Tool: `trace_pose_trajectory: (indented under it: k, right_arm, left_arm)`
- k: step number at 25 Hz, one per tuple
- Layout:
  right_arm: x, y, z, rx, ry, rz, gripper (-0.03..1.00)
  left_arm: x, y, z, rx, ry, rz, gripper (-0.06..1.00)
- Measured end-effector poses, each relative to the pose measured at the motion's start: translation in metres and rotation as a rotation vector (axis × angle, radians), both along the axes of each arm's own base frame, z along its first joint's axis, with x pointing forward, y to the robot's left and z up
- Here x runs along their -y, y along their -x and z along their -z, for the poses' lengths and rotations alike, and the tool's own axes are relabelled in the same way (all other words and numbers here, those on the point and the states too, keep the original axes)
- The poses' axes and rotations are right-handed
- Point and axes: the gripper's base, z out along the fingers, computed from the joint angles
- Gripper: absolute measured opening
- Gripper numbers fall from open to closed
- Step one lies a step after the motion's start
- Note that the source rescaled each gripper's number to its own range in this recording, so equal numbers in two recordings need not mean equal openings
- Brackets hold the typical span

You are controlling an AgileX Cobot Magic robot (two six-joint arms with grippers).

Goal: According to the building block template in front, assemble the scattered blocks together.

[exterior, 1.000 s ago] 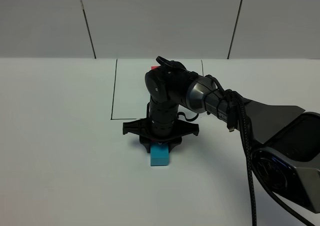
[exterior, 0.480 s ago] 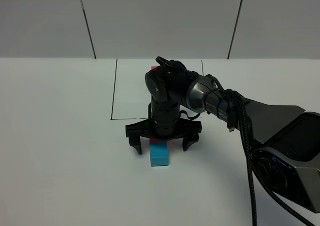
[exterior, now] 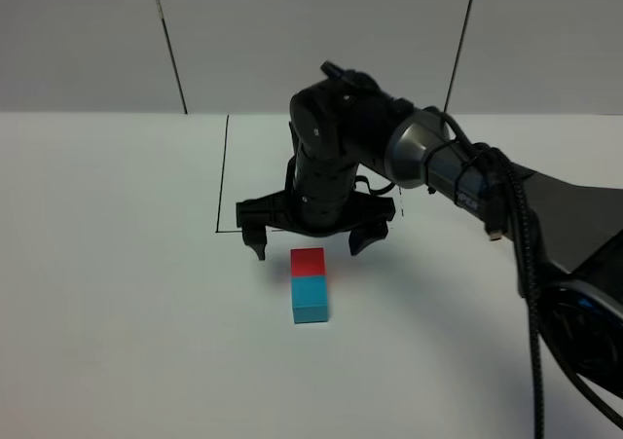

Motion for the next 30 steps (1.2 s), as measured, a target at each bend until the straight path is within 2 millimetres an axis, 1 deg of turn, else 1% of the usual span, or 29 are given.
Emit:
trace_pose_trajectory:
  k: [2,4,7,10,12,14,16,17,20,21,23,25,30]
  right_arm:
    - [0.012,-0.003,-0.023,0.039,-0.006,0.012,1.00]
    - [0.035,-0.011,-0.042,0.055,-0.005,0.040,1.00]
    - [0.093,-0.035,-0.063,0.061,-0.009,0.119,1.00]
    - [0.152,-0.053,-0.081,0.090,-0.030,0.196,1.00]
    - [0.188,-0.057,-0.095,0.115,-0.032,0.241,1.00]
    - [0.225,-0.054,-0.105,0.122,-0.026,0.294,1.00]
    - [0.256,-0.045,-0.112,0.120,-0.016,0.342,1.00]
    - [0.272,-0.036,-0.115,0.114,-0.009,0.367,1.00]
    - [0.308,-0.004,-0.119,0.079,0.022,0.428,1.00]
    - [0.317,0.010,-0.120,0.069,0.038,0.446,1.00]
    - [0.329,0.038,-0.123,0.066,0.063,0.464,1.00]
    - [0.333,0.067,-0.125,0.068,0.073,0.464,1.00]
    - [0.326,0.137,-0.129,0.111,0.050,0.458,1.00]
  left_arm:
    - [0.000,0.000,0.000,0.000,0.000,0.000,0.67]
    - [0.000,0.000,0.000,0.000,0.000,0.000,0.67]
    - [0.000,0.000,0.000,0.000,0.000,0.000,0.67]
    - [0.000,0.000,0.000,0.000,0.000,0.000,0.67]
    - [0.000,0.000,0.000,0.000,0.000,0.000,0.67]
    - [0.000,0.000,0.000,0.000,0.000,0.000,0.67]
    - [0.000,0.000,0.000,0.000,0.000,0.000,0.67]
    - [0.000,0.000,0.000,0.000,0.000,0.000,0.67]
    - [0.000,0.000,0.000,0.000,0.000,0.000,0.67]
    - [0.000,0.000,0.000,0.000,0.000,0.000,0.67]
    - [0.000,0.000,0.000,0.000,0.000,0.000,0.67]
    - [0.000,0.000,0.000,0.000,0.000,0.000,0.67]
    - [0.000,0.000,0.000,0.000,0.000,0.000,0.67]
